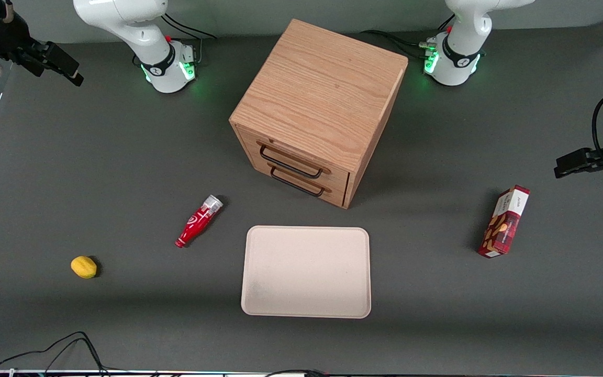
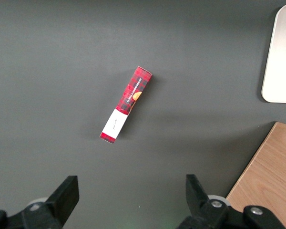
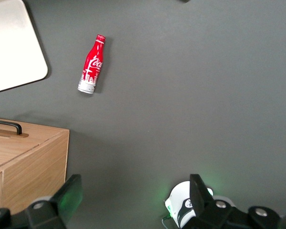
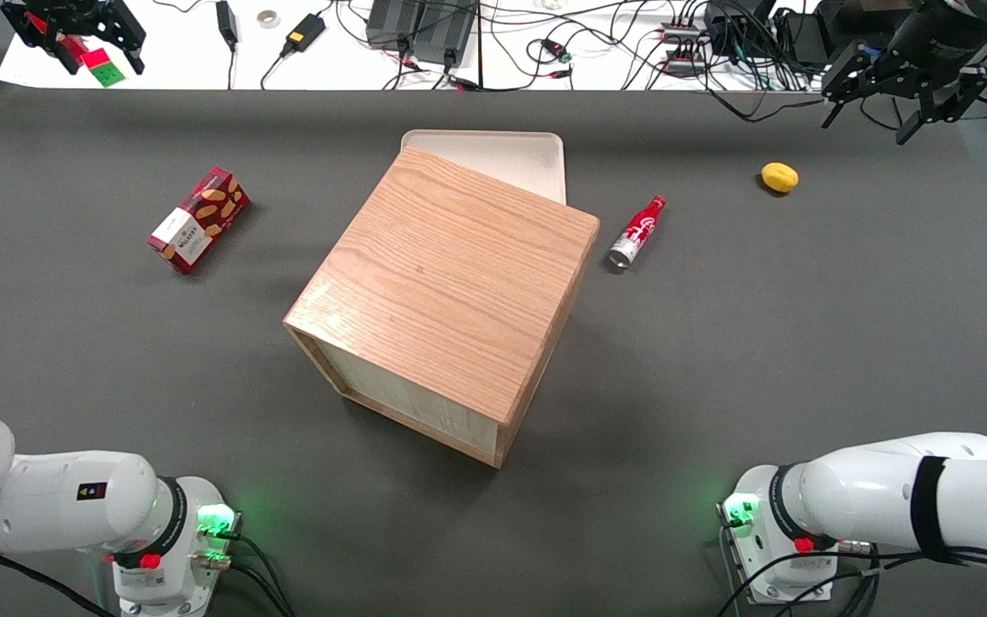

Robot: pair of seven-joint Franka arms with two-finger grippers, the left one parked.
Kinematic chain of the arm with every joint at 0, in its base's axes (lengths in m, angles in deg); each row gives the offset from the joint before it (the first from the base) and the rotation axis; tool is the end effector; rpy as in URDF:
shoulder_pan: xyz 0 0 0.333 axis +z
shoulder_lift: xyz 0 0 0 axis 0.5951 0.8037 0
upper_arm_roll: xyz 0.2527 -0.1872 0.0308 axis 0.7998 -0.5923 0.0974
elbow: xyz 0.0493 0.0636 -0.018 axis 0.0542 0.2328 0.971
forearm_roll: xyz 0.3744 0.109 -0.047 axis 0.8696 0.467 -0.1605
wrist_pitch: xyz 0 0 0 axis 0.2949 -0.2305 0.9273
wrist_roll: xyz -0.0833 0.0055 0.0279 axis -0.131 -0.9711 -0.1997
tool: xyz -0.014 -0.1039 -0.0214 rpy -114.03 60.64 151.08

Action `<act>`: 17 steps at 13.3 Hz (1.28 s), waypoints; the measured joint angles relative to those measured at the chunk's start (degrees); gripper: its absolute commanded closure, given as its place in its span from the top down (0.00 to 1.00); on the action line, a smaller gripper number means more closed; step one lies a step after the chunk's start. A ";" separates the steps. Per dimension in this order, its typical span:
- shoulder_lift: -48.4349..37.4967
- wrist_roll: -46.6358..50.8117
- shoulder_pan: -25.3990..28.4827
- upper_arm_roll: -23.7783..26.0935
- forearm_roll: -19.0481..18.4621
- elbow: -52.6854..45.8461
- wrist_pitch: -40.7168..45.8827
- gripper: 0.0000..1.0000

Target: Place coke bottle on tray

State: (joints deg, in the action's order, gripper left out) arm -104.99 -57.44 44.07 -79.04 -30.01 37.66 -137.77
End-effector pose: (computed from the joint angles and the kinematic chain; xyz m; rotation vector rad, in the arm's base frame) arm 0.4179 0.0407 0.6727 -3.0989 0.4961 0.0908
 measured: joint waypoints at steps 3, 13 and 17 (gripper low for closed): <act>1.16 -0.12 0.00 -0.48 0.00 -1.29 0.25 1.00; 10.90 -0.02 0.56 -0.08 2.69 -11.59 0.44 1.00; 24.70 5.59 0.71 3.22 4.49 -18.92 -4.59 1.00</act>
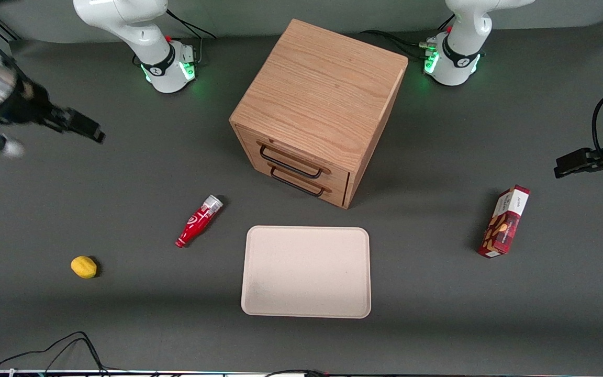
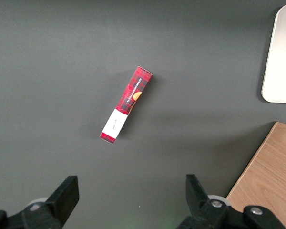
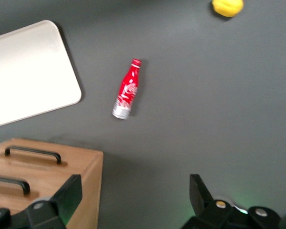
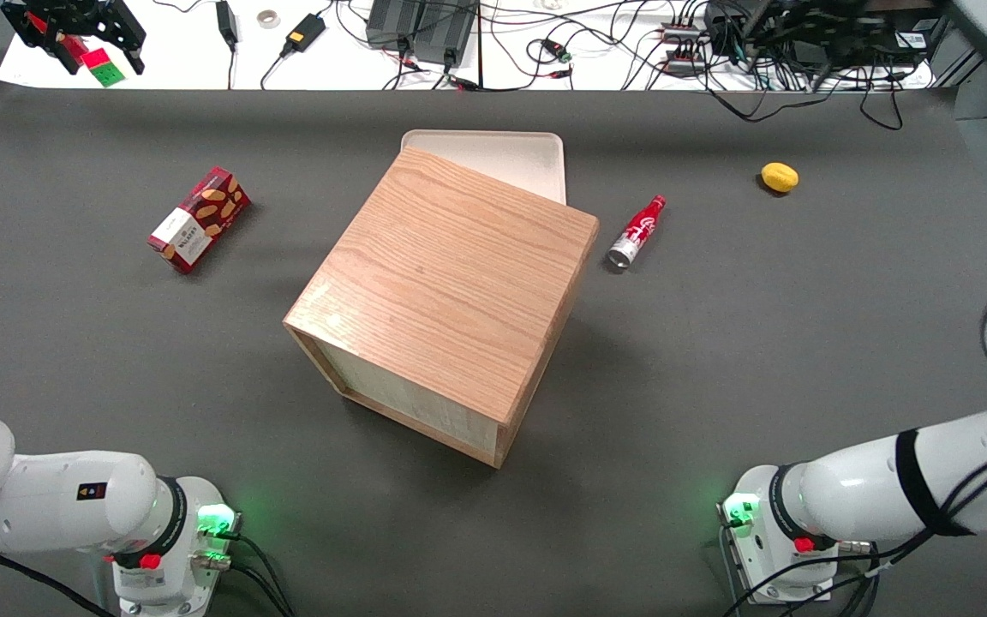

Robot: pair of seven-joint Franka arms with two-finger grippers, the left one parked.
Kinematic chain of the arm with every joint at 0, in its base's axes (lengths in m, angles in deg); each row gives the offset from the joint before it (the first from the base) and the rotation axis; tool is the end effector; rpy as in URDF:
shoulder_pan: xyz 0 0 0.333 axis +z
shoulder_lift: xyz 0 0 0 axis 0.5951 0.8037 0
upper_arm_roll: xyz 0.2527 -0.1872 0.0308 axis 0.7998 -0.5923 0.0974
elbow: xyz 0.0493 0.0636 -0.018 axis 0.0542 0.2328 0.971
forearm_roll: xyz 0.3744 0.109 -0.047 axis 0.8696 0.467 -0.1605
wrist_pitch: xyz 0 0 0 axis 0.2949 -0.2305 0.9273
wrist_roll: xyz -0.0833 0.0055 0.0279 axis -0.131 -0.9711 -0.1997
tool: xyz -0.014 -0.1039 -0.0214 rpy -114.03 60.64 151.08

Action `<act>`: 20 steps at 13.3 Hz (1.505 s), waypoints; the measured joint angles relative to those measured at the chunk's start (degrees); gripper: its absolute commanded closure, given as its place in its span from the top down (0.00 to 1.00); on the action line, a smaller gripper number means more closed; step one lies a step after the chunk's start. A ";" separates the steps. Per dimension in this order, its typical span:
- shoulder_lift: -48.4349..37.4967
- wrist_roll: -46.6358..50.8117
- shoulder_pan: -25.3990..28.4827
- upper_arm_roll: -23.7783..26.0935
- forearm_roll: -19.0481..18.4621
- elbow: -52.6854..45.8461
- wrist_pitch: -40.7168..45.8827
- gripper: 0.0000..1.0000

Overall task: Place coke bottle on tray
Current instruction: 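Move the right gripper down over the red Coca-Cola bottle, then close the right gripper around the bottle's body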

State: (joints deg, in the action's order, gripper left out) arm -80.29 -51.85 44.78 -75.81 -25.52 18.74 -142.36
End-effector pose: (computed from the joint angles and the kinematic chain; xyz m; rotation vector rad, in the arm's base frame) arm 0.5574 0.1053 0.6179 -3.0361 0.5288 0.1554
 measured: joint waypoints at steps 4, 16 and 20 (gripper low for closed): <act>12.84 11.02 0.31 3.50 0.00 1.98 -10.68 1.00; 28.31 24.51 1.20 3.65 0.00 18.26 -43.33 1.00; 29.95 25.87 1.84 3.79 0.00 22.04 -49.80 1.00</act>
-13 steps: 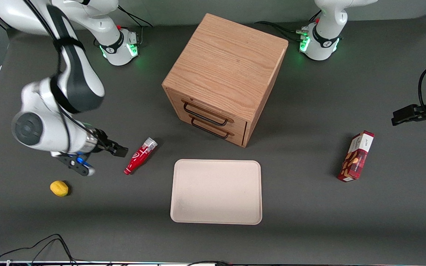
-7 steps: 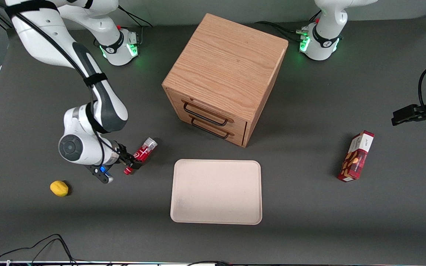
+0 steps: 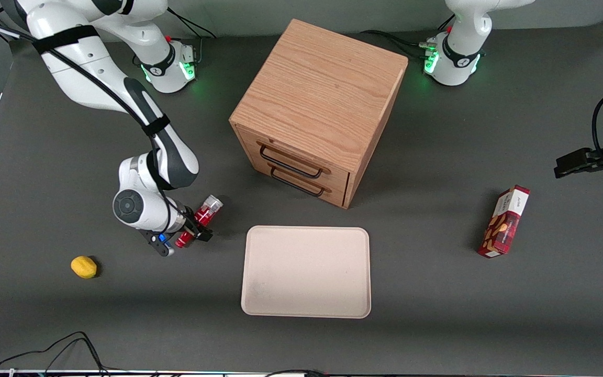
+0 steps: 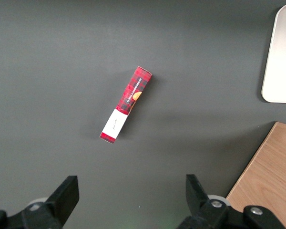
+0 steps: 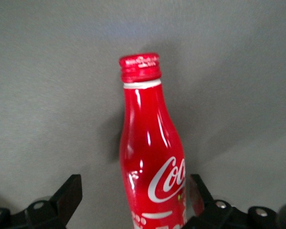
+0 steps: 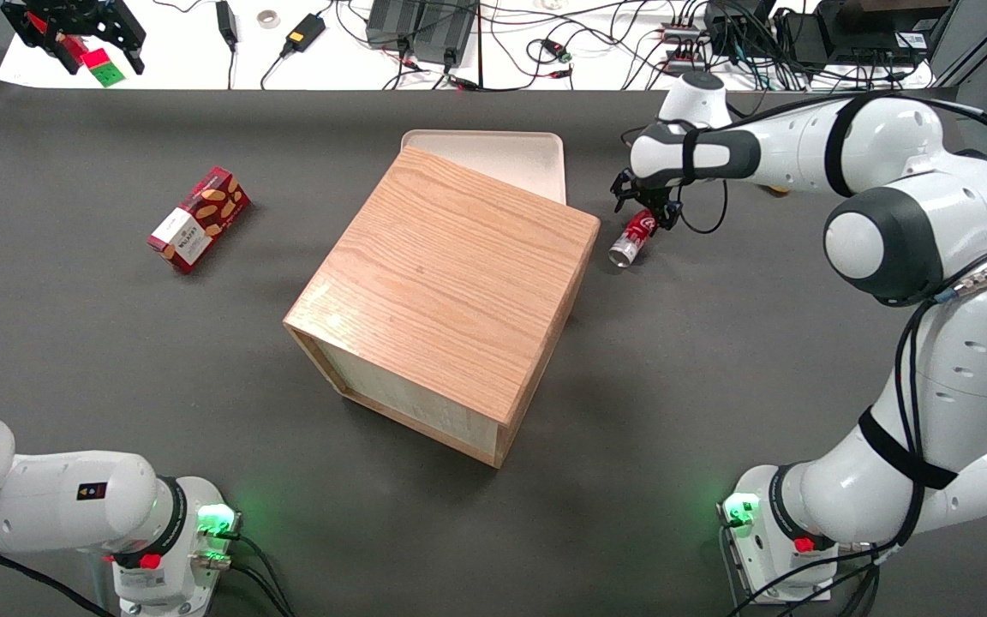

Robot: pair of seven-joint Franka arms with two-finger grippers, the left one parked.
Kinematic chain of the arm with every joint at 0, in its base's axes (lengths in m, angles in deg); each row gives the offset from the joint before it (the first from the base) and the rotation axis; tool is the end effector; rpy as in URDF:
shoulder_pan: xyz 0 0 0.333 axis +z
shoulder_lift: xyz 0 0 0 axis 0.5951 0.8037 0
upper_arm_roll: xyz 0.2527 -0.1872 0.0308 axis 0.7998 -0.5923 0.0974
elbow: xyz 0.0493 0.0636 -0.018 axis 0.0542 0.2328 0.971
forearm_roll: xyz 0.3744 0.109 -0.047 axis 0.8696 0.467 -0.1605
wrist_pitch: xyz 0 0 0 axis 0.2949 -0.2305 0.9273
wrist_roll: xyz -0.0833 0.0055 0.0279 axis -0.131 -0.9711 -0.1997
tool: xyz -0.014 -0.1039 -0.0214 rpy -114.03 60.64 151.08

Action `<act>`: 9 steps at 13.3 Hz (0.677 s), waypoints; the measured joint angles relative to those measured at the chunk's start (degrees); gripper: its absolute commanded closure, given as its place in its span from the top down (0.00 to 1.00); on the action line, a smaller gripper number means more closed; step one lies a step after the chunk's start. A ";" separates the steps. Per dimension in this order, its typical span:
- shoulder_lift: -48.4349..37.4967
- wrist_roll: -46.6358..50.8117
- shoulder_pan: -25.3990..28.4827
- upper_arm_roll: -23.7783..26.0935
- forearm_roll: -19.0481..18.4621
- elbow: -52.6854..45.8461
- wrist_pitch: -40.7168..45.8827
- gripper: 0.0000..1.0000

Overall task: Place coke bottle on tray
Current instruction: 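Close the right gripper around the bottle's body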

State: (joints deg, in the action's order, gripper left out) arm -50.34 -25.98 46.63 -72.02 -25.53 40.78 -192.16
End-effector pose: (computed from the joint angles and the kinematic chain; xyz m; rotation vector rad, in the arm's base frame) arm 0.6041 0.1655 0.1869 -2.8761 1.1793 0.2423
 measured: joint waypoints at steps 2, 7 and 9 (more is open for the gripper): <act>0.66 0.10 0.09 0.04 -0.08 1.92 -2.90 0.01; 0.57 0.09 0.12 0.99 -2.37 3.29 -4.84 0.00; 0.57 0.08 0.13 1.05 -2.62 3.25 -4.84 0.00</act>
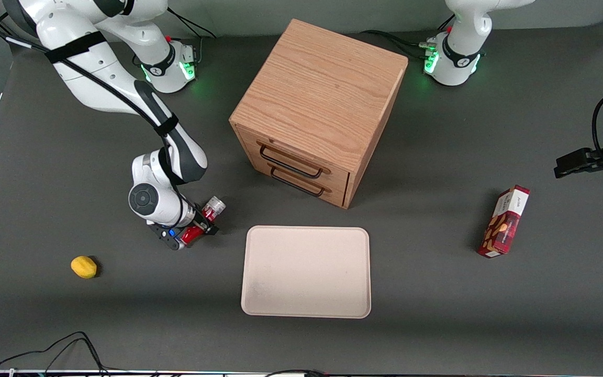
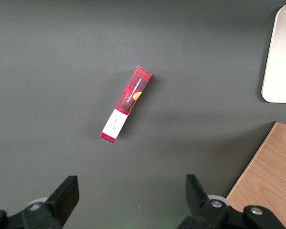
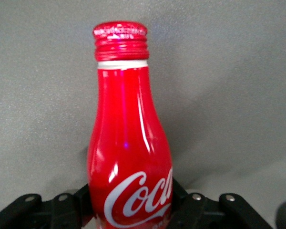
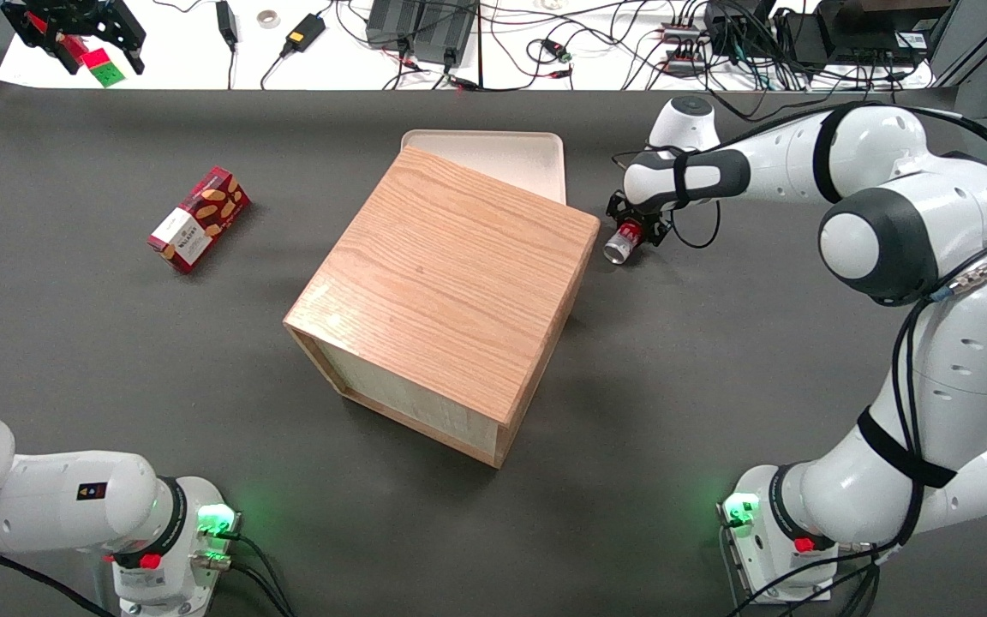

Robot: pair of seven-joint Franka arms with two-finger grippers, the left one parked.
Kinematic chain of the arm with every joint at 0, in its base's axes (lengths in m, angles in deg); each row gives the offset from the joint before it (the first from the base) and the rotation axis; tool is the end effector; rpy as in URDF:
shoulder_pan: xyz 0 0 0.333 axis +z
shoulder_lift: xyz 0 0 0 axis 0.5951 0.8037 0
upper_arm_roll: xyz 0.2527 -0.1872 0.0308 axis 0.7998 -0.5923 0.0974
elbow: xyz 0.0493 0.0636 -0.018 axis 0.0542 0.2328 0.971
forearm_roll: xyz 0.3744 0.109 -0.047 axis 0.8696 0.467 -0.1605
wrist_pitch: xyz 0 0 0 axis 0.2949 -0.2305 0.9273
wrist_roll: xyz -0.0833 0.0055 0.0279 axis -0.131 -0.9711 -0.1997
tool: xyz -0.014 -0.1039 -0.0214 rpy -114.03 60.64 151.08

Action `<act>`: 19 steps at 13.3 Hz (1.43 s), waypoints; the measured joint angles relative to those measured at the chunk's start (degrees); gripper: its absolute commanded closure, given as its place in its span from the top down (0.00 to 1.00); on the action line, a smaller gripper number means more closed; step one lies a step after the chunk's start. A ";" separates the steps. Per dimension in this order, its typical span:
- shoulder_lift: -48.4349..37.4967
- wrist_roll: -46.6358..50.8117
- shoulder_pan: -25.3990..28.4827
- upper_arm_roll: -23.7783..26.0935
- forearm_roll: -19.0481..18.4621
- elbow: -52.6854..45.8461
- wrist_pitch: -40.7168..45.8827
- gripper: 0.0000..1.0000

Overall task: Place coke bottle on tray
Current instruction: 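Close the right gripper around the bottle's body, then lift the bottle and carry it over the cream tray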

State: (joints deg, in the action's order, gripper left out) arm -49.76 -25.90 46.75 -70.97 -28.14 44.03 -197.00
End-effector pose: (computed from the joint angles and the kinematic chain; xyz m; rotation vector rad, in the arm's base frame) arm 0.5885 0.1739 0.1664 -2.9134 1.1149 0.1993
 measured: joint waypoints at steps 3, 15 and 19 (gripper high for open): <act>-1.27 -0.43 0.00 0.06 -1.43 -1.54 3.00 0.00; -2.10 -20.80 0.34 6.52 -2.77 -38.32 28.37 0.00; 15.36 -21.15 2.52 7.87 -2.78 -47.71 20.63 0.00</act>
State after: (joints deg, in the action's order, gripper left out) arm -34.40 -47.05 49.28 -63.10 -30.92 -3.68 -176.37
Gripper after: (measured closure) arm 0.678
